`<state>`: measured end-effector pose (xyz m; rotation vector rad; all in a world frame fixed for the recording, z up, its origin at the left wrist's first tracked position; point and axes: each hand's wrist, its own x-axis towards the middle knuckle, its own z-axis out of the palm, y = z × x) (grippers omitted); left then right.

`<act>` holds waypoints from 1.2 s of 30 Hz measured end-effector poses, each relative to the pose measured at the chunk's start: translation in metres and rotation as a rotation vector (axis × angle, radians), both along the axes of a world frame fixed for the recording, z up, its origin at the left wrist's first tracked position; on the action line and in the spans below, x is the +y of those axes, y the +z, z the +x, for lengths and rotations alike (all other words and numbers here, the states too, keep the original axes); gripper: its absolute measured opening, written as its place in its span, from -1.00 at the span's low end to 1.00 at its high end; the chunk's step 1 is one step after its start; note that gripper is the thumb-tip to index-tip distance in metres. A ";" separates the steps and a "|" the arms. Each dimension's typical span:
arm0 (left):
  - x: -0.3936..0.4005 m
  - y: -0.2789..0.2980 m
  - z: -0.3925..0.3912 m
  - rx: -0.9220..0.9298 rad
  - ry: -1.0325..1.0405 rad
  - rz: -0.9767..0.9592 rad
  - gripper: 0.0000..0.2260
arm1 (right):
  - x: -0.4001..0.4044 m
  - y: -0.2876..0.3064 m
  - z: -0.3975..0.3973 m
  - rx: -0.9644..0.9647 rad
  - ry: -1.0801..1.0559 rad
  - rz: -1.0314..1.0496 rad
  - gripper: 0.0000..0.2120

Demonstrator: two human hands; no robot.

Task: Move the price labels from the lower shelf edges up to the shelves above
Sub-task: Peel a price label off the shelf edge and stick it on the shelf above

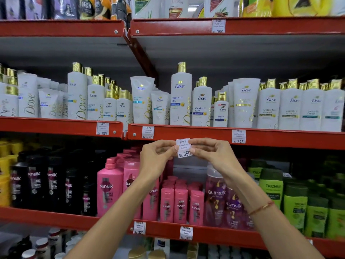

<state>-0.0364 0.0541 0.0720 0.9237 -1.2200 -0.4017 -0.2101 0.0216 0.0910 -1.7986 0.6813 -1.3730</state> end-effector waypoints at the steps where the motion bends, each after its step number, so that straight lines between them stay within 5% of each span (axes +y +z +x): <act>1: 0.001 0.000 0.000 -0.001 0.001 0.001 -0.91 | 0.001 0.000 -0.001 -0.001 0.003 0.000 -0.78; 22: -0.049 0.028 0.000 -0.147 0.156 -0.084 -0.86 | -0.056 0.007 0.031 -0.107 -0.329 -0.166 -0.81; 36: -0.058 0.023 0.000 -0.408 0.405 -0.223 -0.84 | -0.067 0.002 0.037 0.081 -0.514 -0.667 -0.85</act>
